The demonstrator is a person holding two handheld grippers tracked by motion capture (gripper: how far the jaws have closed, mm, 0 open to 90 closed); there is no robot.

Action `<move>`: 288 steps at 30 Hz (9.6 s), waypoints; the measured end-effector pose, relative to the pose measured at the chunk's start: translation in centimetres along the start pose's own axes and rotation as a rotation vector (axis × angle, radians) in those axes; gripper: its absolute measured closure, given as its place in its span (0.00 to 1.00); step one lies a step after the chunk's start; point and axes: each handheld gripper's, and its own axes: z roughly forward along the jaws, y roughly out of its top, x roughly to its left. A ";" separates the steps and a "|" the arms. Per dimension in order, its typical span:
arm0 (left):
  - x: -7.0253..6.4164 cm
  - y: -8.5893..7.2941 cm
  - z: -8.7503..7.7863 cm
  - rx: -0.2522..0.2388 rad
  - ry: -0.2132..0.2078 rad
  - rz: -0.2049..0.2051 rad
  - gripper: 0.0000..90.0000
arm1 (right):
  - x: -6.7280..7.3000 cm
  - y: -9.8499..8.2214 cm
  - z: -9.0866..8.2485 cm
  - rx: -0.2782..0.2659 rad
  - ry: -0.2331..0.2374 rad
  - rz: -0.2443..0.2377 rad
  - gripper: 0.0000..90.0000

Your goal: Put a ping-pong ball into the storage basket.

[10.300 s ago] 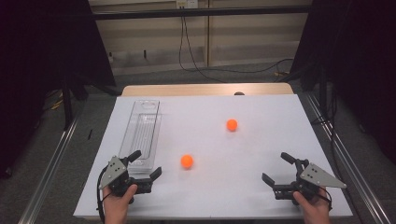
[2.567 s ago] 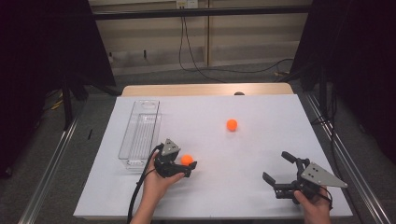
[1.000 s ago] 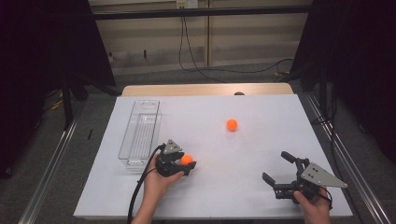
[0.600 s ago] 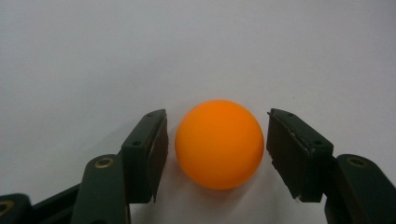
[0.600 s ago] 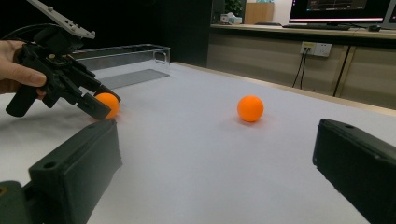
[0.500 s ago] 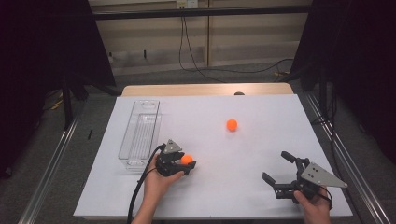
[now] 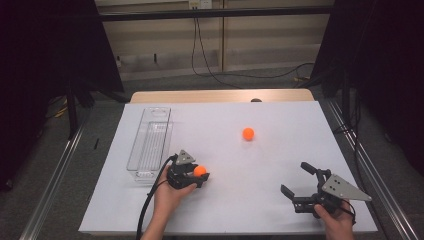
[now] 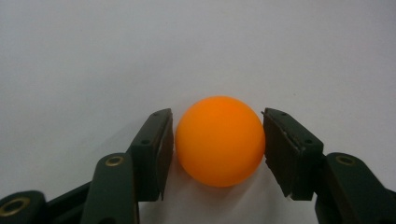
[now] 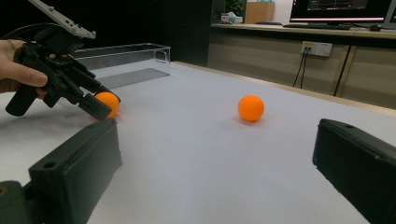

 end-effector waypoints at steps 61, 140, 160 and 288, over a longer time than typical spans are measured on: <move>0.2 0.2 -0.5 -0.012 0.001 -0.065 0.56 | 0.1 0.0 0.0 0.002 0.002 -0.002 0.01; 0.8 1.2 -3.2 -0.017 0.016 -0.081 0.56 | 0.1 0.0 0.1 0.003 0.002 -0.004 0.01; 0.8 1.6 -3.4 -0.007 0.013 -0.087 0.56 | 0.1 0.0 0.1 0.003 0.004 -0.005 0.01; 3.9 4.5 -8.0 -0.012 0.074 -0.112 0.56 | 0.1 0.0 -0.1 -0.004 0.005 0.000 0.01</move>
